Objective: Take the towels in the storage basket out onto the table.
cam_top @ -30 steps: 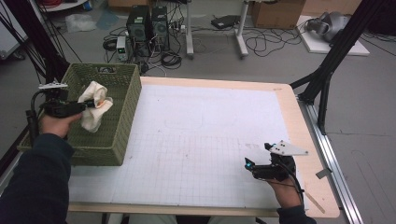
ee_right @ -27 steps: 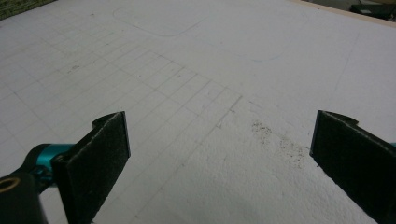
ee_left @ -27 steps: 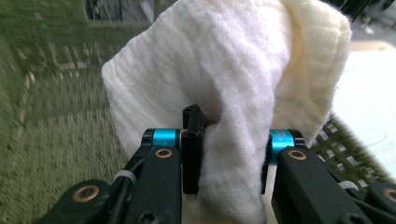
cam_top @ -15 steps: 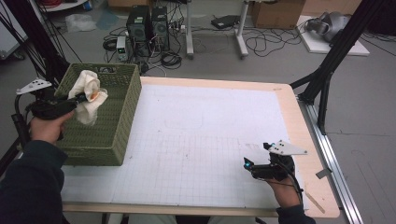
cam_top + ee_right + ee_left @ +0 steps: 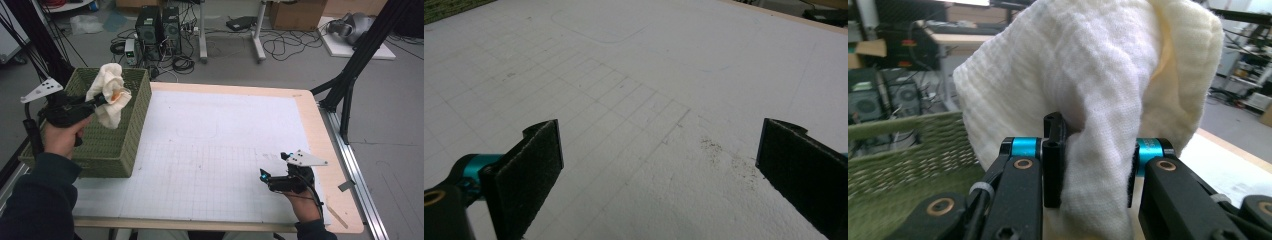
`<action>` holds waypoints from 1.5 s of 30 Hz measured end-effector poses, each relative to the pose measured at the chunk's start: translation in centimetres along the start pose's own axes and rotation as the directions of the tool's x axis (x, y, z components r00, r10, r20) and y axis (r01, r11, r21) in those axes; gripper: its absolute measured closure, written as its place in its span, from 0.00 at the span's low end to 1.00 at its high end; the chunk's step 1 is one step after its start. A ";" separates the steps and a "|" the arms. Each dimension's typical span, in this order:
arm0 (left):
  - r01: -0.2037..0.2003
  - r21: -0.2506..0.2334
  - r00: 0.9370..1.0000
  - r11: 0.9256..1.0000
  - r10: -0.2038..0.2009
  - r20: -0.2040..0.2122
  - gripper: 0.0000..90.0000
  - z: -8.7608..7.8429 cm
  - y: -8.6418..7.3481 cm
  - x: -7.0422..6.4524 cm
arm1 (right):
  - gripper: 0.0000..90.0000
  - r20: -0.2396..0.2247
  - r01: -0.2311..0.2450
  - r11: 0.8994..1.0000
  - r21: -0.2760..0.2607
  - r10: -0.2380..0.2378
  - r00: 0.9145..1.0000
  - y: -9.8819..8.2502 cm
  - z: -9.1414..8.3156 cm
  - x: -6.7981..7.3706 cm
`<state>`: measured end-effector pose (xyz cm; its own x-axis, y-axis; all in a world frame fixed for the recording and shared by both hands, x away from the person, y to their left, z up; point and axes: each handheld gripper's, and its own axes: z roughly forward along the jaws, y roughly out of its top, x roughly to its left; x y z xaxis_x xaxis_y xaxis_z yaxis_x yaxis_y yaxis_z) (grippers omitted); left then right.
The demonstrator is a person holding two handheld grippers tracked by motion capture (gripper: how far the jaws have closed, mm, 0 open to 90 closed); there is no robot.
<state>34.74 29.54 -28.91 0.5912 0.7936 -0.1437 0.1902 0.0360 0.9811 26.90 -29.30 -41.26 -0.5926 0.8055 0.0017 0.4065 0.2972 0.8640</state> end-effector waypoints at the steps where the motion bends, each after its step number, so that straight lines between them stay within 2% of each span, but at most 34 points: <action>1: -0.004 -0.006 1.000 1.000 0.004 0.017 0.81 0.4 0.1 -0.6 | 0.04 0.001 0.000 1.000 0.000 0.000 1.000 0.0 0.0 0.0; 4: -0.019 -0.018 0.998 1.000 0.020 0.064 0.81 1.2 0.3 -2.3 | 0.05 -0.005 -0.001 1.000 0.000 0.001 1.000 0.0 0.1 0.1; 7: -0.043 -0.013 0.993 0.999 0.044 0.108 0.81 2.3 0.0 -4.2 | 0.05 -0.004 0.002 1.000 0.003 -0.002 1.000 0.0 0.1 0.0; 12: -0.041 0.004 0.983 0.999 0.040 0.178 0.81 4.2 -0.8 -6.4 | 0.05 -0.002 0.004 1.000 0.005 -0.004 1.000 -0.1 0.1 0.0; 23: -0.060 0.048 0.956 0.997 0.044 0.289 0.81 7.9 -2.7 -10.0 | 0.05 0.005 0.004 1.000 0.004 -0.004 1.000 -0.1 -0.1 -0.1; 25: -0.069 0.058 0.947 0.996 0.047 0.317 0.81 8.7 -3.2 -10.8 | 0.05 0.004 0.002 1.000 0.003 -0.002 1.000 -0.1 -0.1 -0.1; 27: -0.093 0.075 0.941 0.993 0.062 0.333 0.81 9.5 -3.9 -11.7 | 0.05 0.003 -0.001 1.000 0.005 0.000 1.000 -0.1 -0.2 -0.1; 31: -0.124 0.109 0.932 0.986 0.078 0.353 0.81 11.1 -5.6 -13.0 | 0.05 0.000 0.002 1.000 0.007 -0.002 1.000 -0.1 -0.2 -0.1; 33: -0.124 0.120 0.932 0.985 0.074 0.356 0.81 11.8 -6.5 -13.5 | 0.05 0.004 -0.001 1.000 0.005 0.001 1.000 -0.1 -0.3 -0.1; 37: -0.140 0.163 0.928 0.977 0.072 0.364 0.80 13.2 -8.2 -14.5 | 0.05 0.008 -0.007 1.000 0.006 0.007 1.000 -0.3 -0.4 -0.4; 39: -0.132 0.184 0.927 0.974 0.055 0.372 0.80 13.9 -9.0 -14.9 | 0.05 0.008 -0.007 1.000 0.005 0.007 1.000 -0.3 -0.4 -0.4; 41: -0.133 0.206 0.921 0.970 0.044 0.387 0.80 14.5 -9.9 -15.4 | 0.05 0.011 -0.008 1.000 0.002 0.008 1.000 -0.3 -0.5 -0.4; 43: -0.141 0.225 0.912 0.964 0.038 0.408 0.80 15.2 -10.6 -16.1 | 0.05 0.008 -0.007 1.000 0.005 0.007 1.000 -0.3 -0.4 -0.4; 45: -0.142 0.237 0.909 0.961 0.032 0.416 0.79 15.8 -11.4 -16.6 | 0.05 0.009 -0.006 1.000 0.005 0.006 1.000 -0.3 -0.4 -0.4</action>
<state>35.11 6.36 -39.71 0.8692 0.4700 -0.1536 0.2846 -0.2215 0.9327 26.74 -29.92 -41.36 -0.5836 0.8120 0.0024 0.4136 0.2948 0.8614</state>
